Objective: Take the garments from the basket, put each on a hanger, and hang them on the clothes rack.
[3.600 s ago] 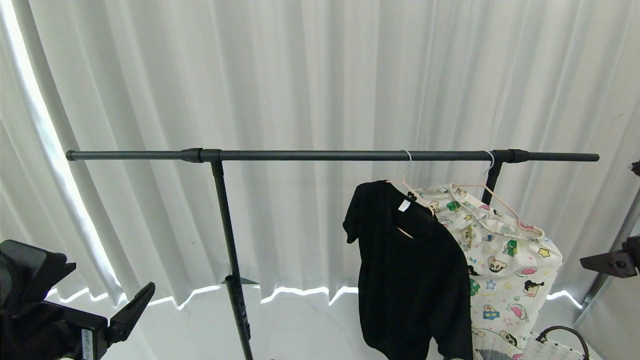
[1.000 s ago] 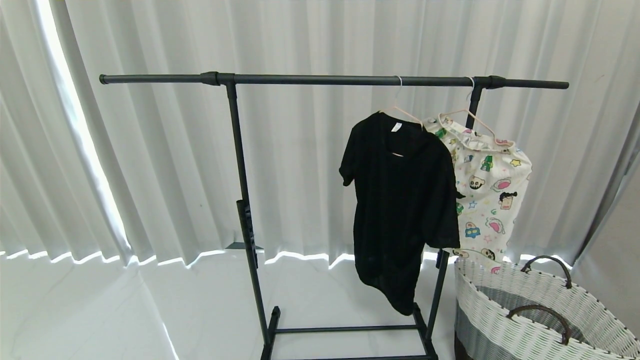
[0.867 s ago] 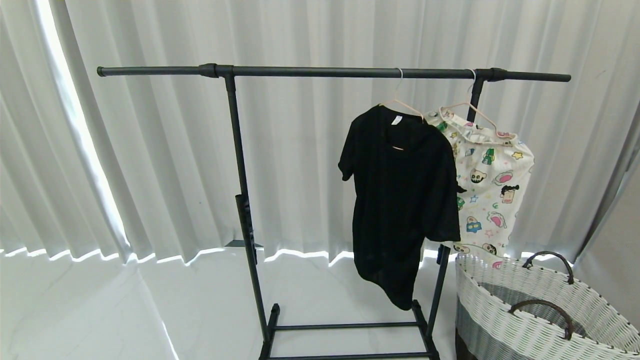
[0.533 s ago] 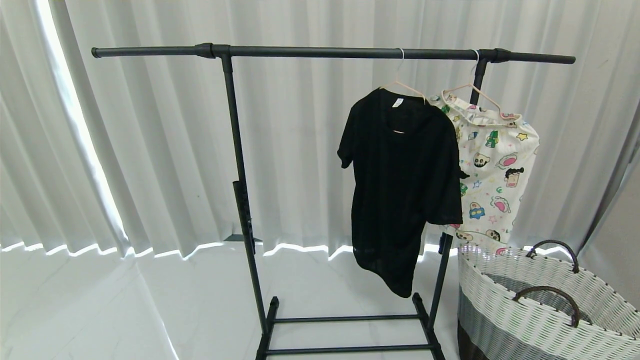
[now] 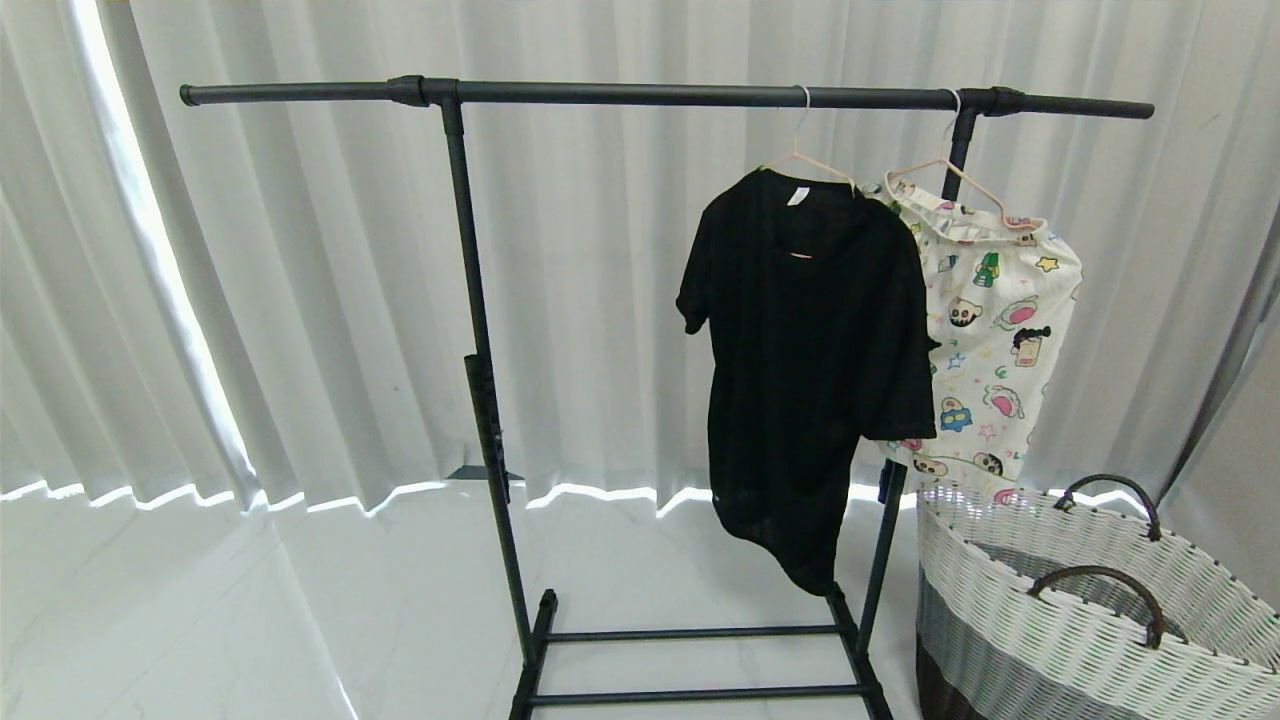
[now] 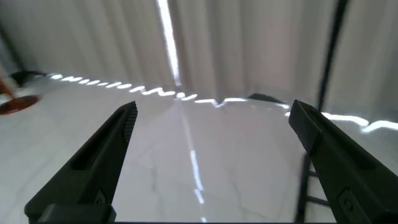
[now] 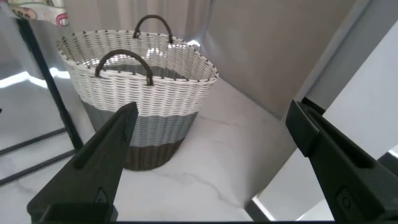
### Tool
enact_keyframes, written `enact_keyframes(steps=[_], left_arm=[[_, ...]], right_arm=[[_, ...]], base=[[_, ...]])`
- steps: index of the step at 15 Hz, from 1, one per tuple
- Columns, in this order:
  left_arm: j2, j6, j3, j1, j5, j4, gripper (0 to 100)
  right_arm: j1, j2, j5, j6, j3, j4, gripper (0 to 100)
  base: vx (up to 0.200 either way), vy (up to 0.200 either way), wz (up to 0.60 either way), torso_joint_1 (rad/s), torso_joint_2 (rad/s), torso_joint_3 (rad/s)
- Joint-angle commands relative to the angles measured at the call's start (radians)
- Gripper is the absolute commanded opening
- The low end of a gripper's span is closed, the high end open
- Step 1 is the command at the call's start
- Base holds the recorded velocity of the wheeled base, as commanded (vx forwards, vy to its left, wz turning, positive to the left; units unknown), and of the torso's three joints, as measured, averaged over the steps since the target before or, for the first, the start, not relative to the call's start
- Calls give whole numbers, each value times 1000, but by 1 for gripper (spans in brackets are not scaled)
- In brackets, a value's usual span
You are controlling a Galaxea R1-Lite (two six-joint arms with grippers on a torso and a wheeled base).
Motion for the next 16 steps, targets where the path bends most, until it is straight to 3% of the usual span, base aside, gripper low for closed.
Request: enact_keyframes(steps=[1, 3, 4, 6, 8, 10, 11, 12, 13, 14, 16], left_arm=[[3, -42, 0, 1, -137, 2, 100], [5, -139, 0, 1, -303, 14, 100], [5, -183, 0, 1, -330, 21, 100], [5, -317, 0, -1, -330, 25, 100], [5, -321, 0, 1, -327, 24, 100], [5, -317, 0, 1, -327, 24, 100], [5, -317, 0, 1, -327, 24, 100], [5, -317, 0, 1, -327, 24, 100], [5, -320, 0, 1, -327, 24, 100], [5, -300, 0, 1, -326, 24, 100], [5, -232, 0, 1, -340, 24, 100]], right_arm=[[0, -2, -26, 35, 3, -1, 100], [0, -2, -68, 81, 16, -13, 100], [0, -2, -72, 84, 25, -39, 100], [0, -2, -12, 71, 69, -174, 100], [1, -2, 41, 22, 164, -367, 100], [0, -2, 219, 1, 163, -369, 100], [0, -2, 347, -21, 163, -361, 100], [0, -2, 373, -24, 163, -355, 100], [1, -2, 551, -44, 161, -338, 100], [1, -2, 647, -47, 163, -338, 100], [1, -4, 641, -45, 163, -338, 100]], base=[[0, 0, 0, 0, 0, 0], [0, 0, 0, 0, 0, 0], [0, 0, 0, 0, 0, 0], [0, 0, 0, 0, 0, 0], [0, 0, 0, 0, 0, 0], [0, 0, 0, 0, 0, 0], [0, 0, 0, 0, 0, 0], [0, 0, 0, 0, 0, 0], [0, 0, 0, 0, 0, 0], [0, 0, 0, 0, 0, 0], [0, 0, 0, 0, 0, 0]])
